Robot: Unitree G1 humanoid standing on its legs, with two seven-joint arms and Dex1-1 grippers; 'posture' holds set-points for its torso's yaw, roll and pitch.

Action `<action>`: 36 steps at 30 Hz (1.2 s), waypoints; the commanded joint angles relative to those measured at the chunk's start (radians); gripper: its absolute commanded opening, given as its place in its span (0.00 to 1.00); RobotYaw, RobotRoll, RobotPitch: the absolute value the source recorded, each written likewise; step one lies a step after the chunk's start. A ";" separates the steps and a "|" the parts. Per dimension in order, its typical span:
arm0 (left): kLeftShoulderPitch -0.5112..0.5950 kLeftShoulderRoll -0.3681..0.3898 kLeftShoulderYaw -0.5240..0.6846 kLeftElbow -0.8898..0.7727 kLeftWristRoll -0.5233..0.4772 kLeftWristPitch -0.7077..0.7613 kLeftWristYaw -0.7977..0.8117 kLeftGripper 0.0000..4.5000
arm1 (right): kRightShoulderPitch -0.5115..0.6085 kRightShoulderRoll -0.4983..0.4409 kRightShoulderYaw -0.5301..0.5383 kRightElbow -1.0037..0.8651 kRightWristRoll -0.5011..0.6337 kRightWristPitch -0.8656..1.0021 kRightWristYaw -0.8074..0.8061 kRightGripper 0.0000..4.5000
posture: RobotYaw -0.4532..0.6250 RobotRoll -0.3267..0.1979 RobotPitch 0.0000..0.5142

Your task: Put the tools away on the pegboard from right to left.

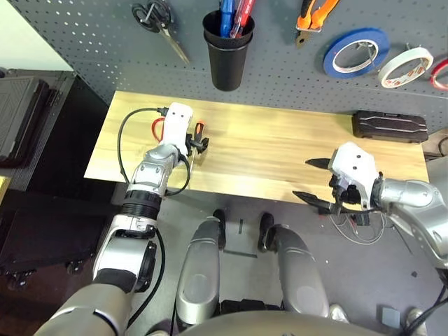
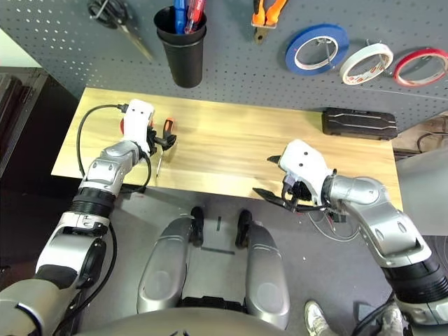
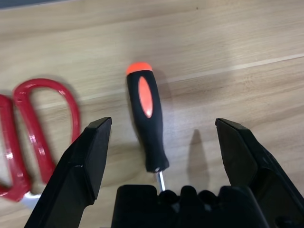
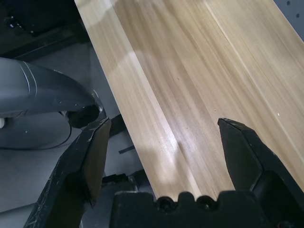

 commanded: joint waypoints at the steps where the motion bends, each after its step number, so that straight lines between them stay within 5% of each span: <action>1: -0.031 -0.019 0.011 0.118 0.007 -0.034 0.009 1.00 | 0.032 0.006 0.016 -0.044 0.002 0.033 -0.011 1.00 | 0.41 0.62 0.89; 14: -0.138 -0.030 0.062 0.379 0.005 -0.055 0.056 1.00 | 0.049 0.005 -0.015 -0.099 0.013 0.065 -0.034 1.00 | 0.37 0.62 0.86; 24: -0.134 -0.015 0.066 0.371 0.003 -0.050 0.048 0.22 | 0.023 0.000 -0.013 -0.060 0.011 0.037 -0.017 1.00 | 0.39 0.62 0.84; 30: -0.102 -0.002 0.096 0.251 -0.022 0.011 0.050 0.22 | -0.008 0.014 0.009 -0.009 -0.004 0.001 -0.008 1.00 | 0.43 0.62 0.79; 36: 0.054 0.026 0.138 -0.229 -0.079 0.298 0.068 0.22 | -0.069 0.043 0.047 0.072 -0.026 -0.043 0.007 1.00 | 0.49 0.62 0.73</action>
